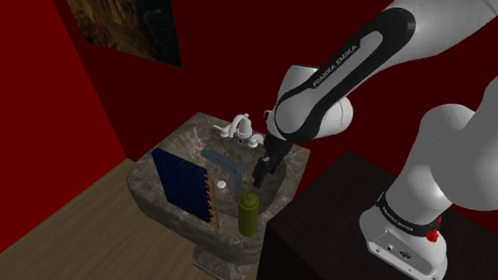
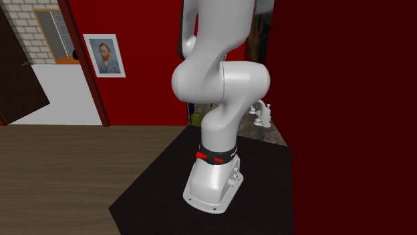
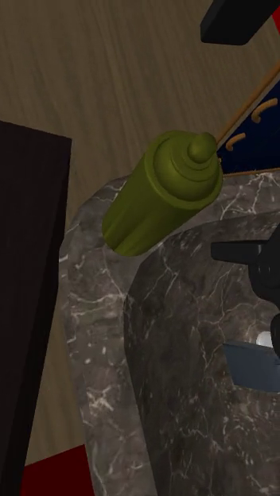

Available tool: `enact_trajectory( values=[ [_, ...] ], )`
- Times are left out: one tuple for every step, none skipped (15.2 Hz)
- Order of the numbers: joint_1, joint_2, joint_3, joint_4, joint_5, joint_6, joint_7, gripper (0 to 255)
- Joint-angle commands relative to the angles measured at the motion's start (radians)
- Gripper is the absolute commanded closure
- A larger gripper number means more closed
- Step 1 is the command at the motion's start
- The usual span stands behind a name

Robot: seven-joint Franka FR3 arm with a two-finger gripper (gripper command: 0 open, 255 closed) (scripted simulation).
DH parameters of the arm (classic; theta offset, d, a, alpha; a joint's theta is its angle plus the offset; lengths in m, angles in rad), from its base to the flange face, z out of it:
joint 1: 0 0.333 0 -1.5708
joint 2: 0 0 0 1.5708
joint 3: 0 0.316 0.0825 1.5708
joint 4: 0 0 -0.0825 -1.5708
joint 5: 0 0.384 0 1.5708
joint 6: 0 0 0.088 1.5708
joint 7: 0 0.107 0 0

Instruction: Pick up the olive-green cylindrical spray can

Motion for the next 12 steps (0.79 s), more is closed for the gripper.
enact_trajectory(
  values=[
    [0.067, 0.097, -0.006, 0.035, 0.154, 0.082, -0.114, 0],
    [0.096, 0.151, -0.007, 0.065, 0.246, 0.113, -0.189, 0],
    [0.116, 0.204, 0.0, 0.098, 0.342, 0.139, -0.269, 0],
    [0.116, 0.224, 0.009, 0.111, 0.378, 0.148, -0.3, 0],
    [0.114, 0.244, 0.014, 0.12, 0.415, 0.156, -0.335, 0],
    [0.113, 0.265, 0.02, 0.13, 0.453, 0.164, -0.371, 0],
    [0.112, 0.285, 0.025, 0.14, 0.491, 0.171, -0.407, 0],
    [0.11, 0.306, 0.03, 0.15, 0.528, 0.178, -0.444, 0],
    [0.107, 0.326, 0.036, 0.161, 0.566, 0.184, -0.481, 0],
    [0.104, 0.347, 0.042, 0.172, 0.603, 0.19, -0.518, 0],
    [0.098, 0.379, 0.05, 0.19, 0.662, 0.199, -0.577, 0],
    [0.097, 0.379, 0.051, 0.19, 0.661, 0.199, -0.576, 0]
  ],
)
